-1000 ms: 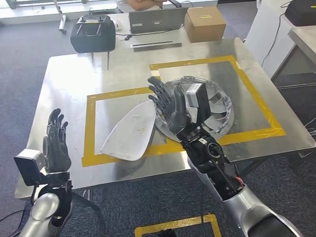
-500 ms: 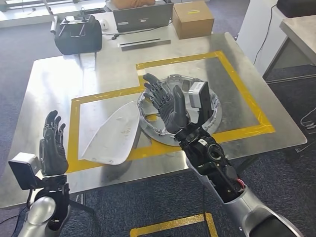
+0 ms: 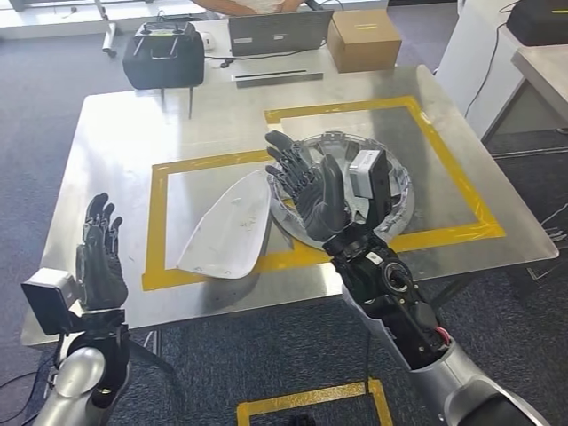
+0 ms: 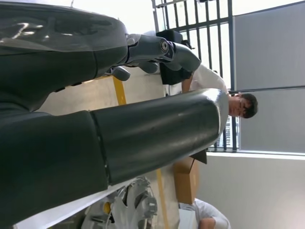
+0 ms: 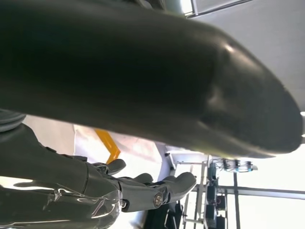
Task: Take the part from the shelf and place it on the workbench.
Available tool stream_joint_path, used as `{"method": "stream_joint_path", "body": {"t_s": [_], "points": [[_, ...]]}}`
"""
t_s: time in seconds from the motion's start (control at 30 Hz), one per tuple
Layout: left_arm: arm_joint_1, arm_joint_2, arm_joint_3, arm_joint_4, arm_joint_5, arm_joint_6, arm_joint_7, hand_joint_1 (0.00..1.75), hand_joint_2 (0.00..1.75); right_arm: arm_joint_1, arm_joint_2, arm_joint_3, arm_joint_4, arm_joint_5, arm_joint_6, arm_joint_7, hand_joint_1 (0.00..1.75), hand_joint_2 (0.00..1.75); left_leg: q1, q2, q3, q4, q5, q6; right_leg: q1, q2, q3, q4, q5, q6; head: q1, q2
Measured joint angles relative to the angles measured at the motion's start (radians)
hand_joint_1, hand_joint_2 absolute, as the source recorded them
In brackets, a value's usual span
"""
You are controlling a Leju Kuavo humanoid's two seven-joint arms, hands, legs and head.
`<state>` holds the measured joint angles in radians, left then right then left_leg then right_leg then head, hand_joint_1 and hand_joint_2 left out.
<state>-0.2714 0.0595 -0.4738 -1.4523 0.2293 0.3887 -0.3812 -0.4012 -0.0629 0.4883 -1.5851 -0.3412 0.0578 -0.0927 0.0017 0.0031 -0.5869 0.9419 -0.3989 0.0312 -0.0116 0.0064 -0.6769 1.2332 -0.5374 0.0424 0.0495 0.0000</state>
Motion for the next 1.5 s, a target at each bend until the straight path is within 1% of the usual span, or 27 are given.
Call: {"method": "stream_joint_path", "body": {"t_s": [0.1, 0.17, 0.23, 0.3, 0.33, 0.4, 0.47, 0.5, 0.53, 0.6, 0.67, 0.77, 0.8, 0.83, 0.93, 0.97, 1.0, 1.03, 1.1, 1.17, 1.2, 1.27, 1.3, 1.33, 1.43, 1.47, 1.5], "points": [[0.001, 0.0, 0.0, 0.0, 0.0, 0.0, 0.0, 0.0, 0.0, -0.001, -0.002, 0.001, -0.001, -0.001, 0.002, -0.001, 0.0, 0.0, -0.001, -0.001, -0.005, 0.005, 0.005, -0.006, 0.003, 0.001, 0.131, -0.207, 0.072, -0.009, 0.01, 0.0], [0.001, 0.0, 0.0, -0.001, -0.001, 0.0, 0.0, 0.0, 0.0, -0.002, -0.003, 0.001, -0.003, -0.005, 0.005, -0.002, 0.0, 0.0, -0.001, -0.001, -0.011, 0.006, 0.014, -0.017, 0.008, 0.002, 0.172, -0.278, 0.077, -0.016, 0.013, 0.0], [0.002, 0.0, 0.0, -0.002, -0.002, 0.003, -0.001, 0.0, 0.0, -0.002, -0.003, 0.002, -0.006, -0.01, 0.008, -0.004, 0.0, 0.0, -0.002, -0.002, -0.014, 0.003, 0.025, -0.03, 0.011, 0.003, 0.176, -0.289, 0.081, -0.022, 0.014, 0.0], [0.002, 0.001, 0.0, -0.002, -0.002, 0.007, -0.001, 0.0, 0.0, -0.004, -0.003, 0.003, -0.006, -0.012, 0.012, -0.006, 0.0, 0.0, -0.002, -0.002, -0.024, 0.021, 0.005, -0.04, 0.006, -0.002, 0.172, -0.297, 0.092, -0.035, 0.01, 0.0], [0.002, 0.001, 0.0, -0.002, -0.002, 0.008, 0.0, 0.0, 0.0, -0.005, -0.003, 0.003, -0.006, -0.013, 0.015, -0.006, 0.0, 0.0, -0.002, -0.003, -0.04, 0.057, -0.026, -0.044, 0.003, -0.005, 0.166, -0.301, 0.099, -0.043, 0.003, 0.0], [0.005, 0.002, 0.0, -0.003, -0.002, 0.009, 0.0, 0.0, 0.0, -0.007, -0.003, 0.003, -0.005, -0.013, 0.02, -0.008, 0.0, 0.0, 0.003, -0.003, -0.094, 0.19, -0.115, -0.053, 0.002, -0.009, 0.147, -0.302, 0.113, -0.053, -0.012, 0.0], [0.01, 0.003, 0.0, -0.003, -0.002, 0.011, 0.0, 0.0, 0.0, -0.008, -0.003, 0.003, -0.005, -0.013, 0.023, -0.008, 0.0, 0.0, 0.005, -0.004, -0.13, 0.305, -0.162, -0.058, 0.003, -0.01, 0.126, -0.299, 0.127, -0.055, -0.02, 0.0], [0.011, 0.003, 0.0, -0.003, -0.003, 0.012, 0.0, 0.0, 0.0, -0.008, -0.003, 0.004, -0.005, -0.013, 0.023, -0.008, 0.0, 0.0, 0.006, -0.004, -0.122, 0.311, -0.156, -0.058, 0.004, -0.01, 0.116, -0.297, 0.133, -0.054, -0.022, 0.0], [0.011, 0.004, 0.0, -0.003, -0.003, 0.012, 0.0, 0.0, 0.0, -0.008, -0.003, 0.004, -0.005, -0.013, 0.024, -0.008, 0.0, 0.0, 0.006, -0.004, -0.092, 0.274, -0.134, -0.056, 0.004, -0.01, 0.107, -0.295, 0.139, -0.053, -0.024, 0.0], [0.01, 0.004, 0.0, -0.006, -0.004, 0.013, 0.0, 0.0, 0.0, -0.011, -0.003, 0.004, -0.005, -0.013, 0.024, -0.008, 0.0, 0.0, 0.004, -0.004, 0.006, 0.123, -0.083, -0.046, 0.006, -0.009, 0.093, -0.293, 0.149, -0.049, -0.027, 0.0], [0.007, 0.005, 0.0, -0.011, -0.005, 0.012, 0.0, 0.0, 0.0, -0.016, -0.003, 0.005, -0.006, -0.013, 0.024, -0.007, 0.0, 0.0, -0.001, -0.006, 0.067, 0.015, -0.06, -0.034, 0.007, -0.009, 0.085, -0.293, 0.161, -0.04, -0.024, 0.0], [0.006, 0.005, 0.0, -0.014, -0.006, 0.012, 0.0, 0.0, 0.0, -0.018, -0.004, 0.006, -0.006, -0.013, 0.025, -0.006, 0.0, 0.0, -0.006, -0.005, 0.065, -0.009, -0.043, -0.018, 0.003, -0.008, 0.076, -0.295, 0.176, -0.022, -0.023, 0.0], [0.005, 0.006, 0.001, -0.015, -0.006, 0.012, 0.0, 0.0, 0.0, -0.018, -0.005, 0.007, -0.006, -0.013, 0.025, -0.006, 0.0, 0.0, -0.004, -0.003, 0.061, -0.013, -0.035, -0.012, 0.002, -0.007, 0.069, -0.285, 0.163, -0.017, -0.024, 0.0], [0.005, 0.006, 0.0, -0.016, -0.006, 0.012, 0.0, 0.0, 0.0, -0.018, -0.006, 0.007, -0.006, -0.013, 0.025, -0.006, 0.0, 0.0, -0.002, -0.001, 0.054, -0.016, -0.026, -0.004, 0.002, -0.007, 0.058, -0.256, 0.131, -0.013, -0.022, 0.0], [0.004, 0.005, 0.0, -0.016, -0.006, 0.01, 0.0, 0.0, 0.0, -0.017, -0.008, 0.007, -0.006, -0.014, 0.025, -0.006, 0.0, 0.0, 0.0, 0.003, 0.025, -0.017, -0.001, 0.008, 0.001, -0.006, 0.006, -0.059, -0.014, -0.003, -0.009, 0.0], [0.005, 0.005, 0.0, -0.016, -0.006, 0.009, 0.0, 0.0, 0.0, -0.017, -0.009, 0.007, -0.006, -0.014, 0.025, -0.006, 0.0, 0.0, 0.0, 0.003, 0.013, -0.016, 0.008, 0.007, 0.001, -0.006, -0.002, -0.003, -0.036, 0.001, -0.006, 0.0], [0.005, 0.005, 0.0, -0.016, -0.006, 0.008, 0.0, 0.0, 0.0, -0.017, -0.01, 0.008, -0.006, -0.014, 0.025, -0.005, 0.0, 0.0, 0.0, 0.003, 0.001, -0.014, 0.016, 0.006, 0.0, -0.007, 0.006, 0.02, -0.034, 0.003, -0.003, 0.0], [0.005, 0.005, 0.0, -0.016, -0.006, 0.008, 0.0, 0.0, 0.0, -0.017, -0.011, 0.008, -0.006, -0.014, 0.025, -0.003, 0.0, 0.0, 0.0, 0.003, -0.01, -0.013, 0.024, 0.004, -0.001, -0.007, 0.032, 0.003, -0.013, 0.005, 0.001, 0.0], [0.006, 0.005, 0.001, -0.017, -0.006, 0.006, 0.001, 0.0, 0.0, -0.017, -0.012, 0.008, -0.008, -0.014, 0.024, 0.0, 0.0, 0.0, 0.001, 0.003, -0.03, -0.006, 0.037, -0.004, -0.004, -0.007, 0.126, -0.127, 0.04, 0.005, 0.009, 0.0], [0.005, 0.006, 0.0, -0.018, -0.005, 0.006, 0.002, 0.0, 0.0, -0.017, -0.012, 0.008, -0.013, -0.014, 0.023, 0.001, 0.0, 0.0, -0.001, 0.002, -0.044, 0.0, 0.051, -0.015, -0.002, -0.003, 0.207, -0.261, 0.049, 0.0, 0.015, 0.0], [0.005, 0.006, 0.0, -0.019, -0.005, 0.006, 0.003, 0.0, 0.0, -0.017, -0.012, 0.008, -0.015, -0.014, 0.022, 0.002, 0.0, 0.0, -0.002, 0.002, -0.048, 0.001, 0.059, -0.02, 0.001, -0.001, 0.223, -0.294, 0.044, -0.004, 0.016, 0.0], [0.005, 0.006, 0.001, -0.021, -0.005, 0.006, 0.003, 0.0, 0.0, -0.016, -0.012, 0.008, -0.016, -0.014, 0.022, 0.002, 0.0, 0.0, -0.003, 0.002, -0.053, -0.001, 0.073, -0.031, 0.002, -0.001, 0.216, -0.303, 0.052, -0.017, 0.013, 0.0], [0.005, 0.007, 0.001, -0.021, -0.005, 0.006, 0.003, 0.0, 0.0, -0.017, -0.013, 0.008, -0.017, -0.014, 0.022, 0.002, 0.0, 0.0, -0.002, 0.002, -0.06, 0.006, 0.063, -0.036, 0.001, -0.003, 0.209, -0.303, 0.061, -0.026, 0.01, 0.0], [0.005, 0.007, 0.001, -0.021, -0.005, 0.006, 0.004, 0.0, 0.0, -0.017, -0.013, 0.008, -0.017, -0.014, 0.022, 0.003, 0.0, 0.0, -0.001, 0.001, -0.073, 0.031, 0.034, -0.042, -0.001, -0.005, 0.198, -0.304, 0.071, -0.037, 0.006, 0.0], [0.006, 0.008, 0.001, -0.023, -0.005, 0.006, 0.007, 0.0, 0.0, -0.018, -0.013, 0.009, -0.021, -0.014, 0.021, 0.004, 0.0, 0.0, 0.004, -0.001, -0.134, 0.22, -0.12, -0.055, 0.0, -0.01, 0.156, -0.304, 0.107, -0.056, -0.014, 0.0], [0.007, 0.009, 0.001, -0.023, -0.005, 0.006, 0.008, 0.0, 0.0, -0.017, -0.013, 0.009, -0.022, -0.014, 0.019, 0.005, 0.0, 0.0, 0.006, -0.001, -0.147, 0.287, -0.147, -0.058, 0.001, -0.01, 0.14, -0.303, 0.119, -0.057, -0.018, 0.0], [0.008, 0.009, 0.001, -0.023, -0.005, 0.006, 0.01, 0.0, 0.0, -0.017, -0.013, 0.009, -0.022, -0.015, 0.017, 0.006, 0.0, 0.0, 0.007, -0.001, -0.149, 0.331, -0.149, -0.06, 0.002, -0.01, 0.124, -0.302, 0.13, -0.056, -0.021, 0.0]]}}
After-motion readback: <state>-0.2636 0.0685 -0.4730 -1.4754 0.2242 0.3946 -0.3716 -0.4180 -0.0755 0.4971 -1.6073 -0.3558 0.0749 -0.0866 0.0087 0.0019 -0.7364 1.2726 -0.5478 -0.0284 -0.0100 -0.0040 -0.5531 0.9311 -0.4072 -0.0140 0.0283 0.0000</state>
